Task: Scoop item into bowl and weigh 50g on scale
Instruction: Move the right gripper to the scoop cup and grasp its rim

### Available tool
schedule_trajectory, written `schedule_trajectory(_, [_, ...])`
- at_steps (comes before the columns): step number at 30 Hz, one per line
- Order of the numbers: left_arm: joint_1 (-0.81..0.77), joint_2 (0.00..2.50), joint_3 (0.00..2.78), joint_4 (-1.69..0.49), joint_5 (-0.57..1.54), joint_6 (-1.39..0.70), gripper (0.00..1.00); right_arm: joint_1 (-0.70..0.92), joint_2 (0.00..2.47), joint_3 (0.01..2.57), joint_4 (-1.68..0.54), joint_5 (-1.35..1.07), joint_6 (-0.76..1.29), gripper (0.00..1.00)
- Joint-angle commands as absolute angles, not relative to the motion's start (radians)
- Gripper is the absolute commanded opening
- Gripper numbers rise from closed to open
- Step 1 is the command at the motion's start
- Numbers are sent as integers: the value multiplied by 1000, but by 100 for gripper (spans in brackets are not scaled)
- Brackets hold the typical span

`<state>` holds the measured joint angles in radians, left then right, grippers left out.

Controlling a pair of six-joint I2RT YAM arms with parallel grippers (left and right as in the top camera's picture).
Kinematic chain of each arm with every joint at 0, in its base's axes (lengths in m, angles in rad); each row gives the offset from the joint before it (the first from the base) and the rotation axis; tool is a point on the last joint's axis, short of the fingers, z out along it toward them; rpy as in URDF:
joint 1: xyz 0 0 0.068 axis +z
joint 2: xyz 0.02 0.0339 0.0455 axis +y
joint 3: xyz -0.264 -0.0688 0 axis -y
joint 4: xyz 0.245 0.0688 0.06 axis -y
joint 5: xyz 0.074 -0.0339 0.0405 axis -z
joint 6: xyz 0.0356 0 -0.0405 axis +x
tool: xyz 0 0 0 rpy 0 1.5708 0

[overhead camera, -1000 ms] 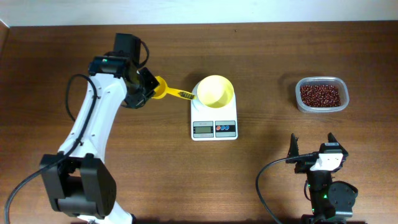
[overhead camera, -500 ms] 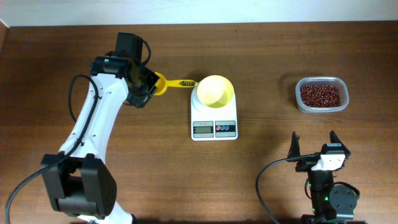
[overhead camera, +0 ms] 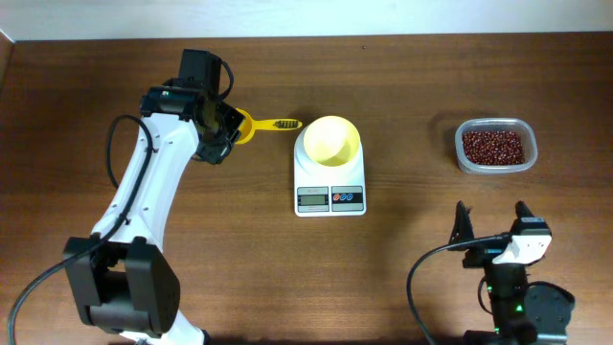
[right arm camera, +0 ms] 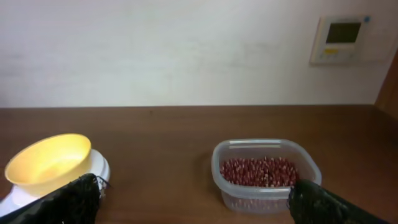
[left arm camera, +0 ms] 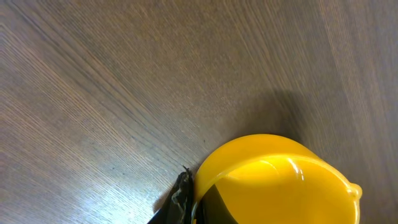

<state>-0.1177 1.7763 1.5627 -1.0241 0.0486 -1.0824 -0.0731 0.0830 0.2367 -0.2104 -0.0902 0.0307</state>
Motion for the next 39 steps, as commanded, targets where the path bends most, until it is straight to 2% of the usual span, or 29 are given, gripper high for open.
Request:
schedule_trajectory(1, [-122, 1752, 1583, -1023, 29, -1095, 0, -66, 202, 343, -215, -198, 43, 99])
schedule_trajectory(4, [-122, 1752, 1583, -1023, 29, -1095, 0, -66, 379, 467, -277, -299, 43, 99])
schedule_trajectory(7, [-122, 1752, 1583, -1023, 29, -1095, 0, -66, 651, 660, -440, -361, 43, 99])
schedule_trajectory(9, [-122, 1752, 1583, -1023, 29, -1095, 0, -66, 854, 783, -495, -503, 44, 99])
schedule_trajectory(10, [-122, 1752, 1583, -1023, 30, -1095, 0, -66, 982, 855, -488, -632, 120, 99])
schedule_trajectory(12, [-122, 1752, 1583, -1023, 30, -1095, 0, -65, 1110, 918, -467, -717, 278, 99])
schedule_trajectory(15, [-122, 1752, 1583, -1022, 67, -1100, 0, -65, 1314, 968, -356, -879, 631, 99])
schedule_trajectory(17, [-122, 1752, 1583, -1021, 118, -1100, 0, -62, 1406, 968, -269, -934, 755, 99])
schedule_trajectory(19, [-123, 1752, 1583, -1009, 141, -1101, 0, -40, 1458, 968, -196, -943, 814, 99])
schedule_trajectory(25, [-207, 1752, 1583, -955, 142, -1115, 0, 98, 1484, 968, 20, -932, 822, 99])
schedule_trajectory(39, [-471, 1752, 1583, -795, 121, -1340, 2, 104, 1484, 967, 24, -932, 817, 99])
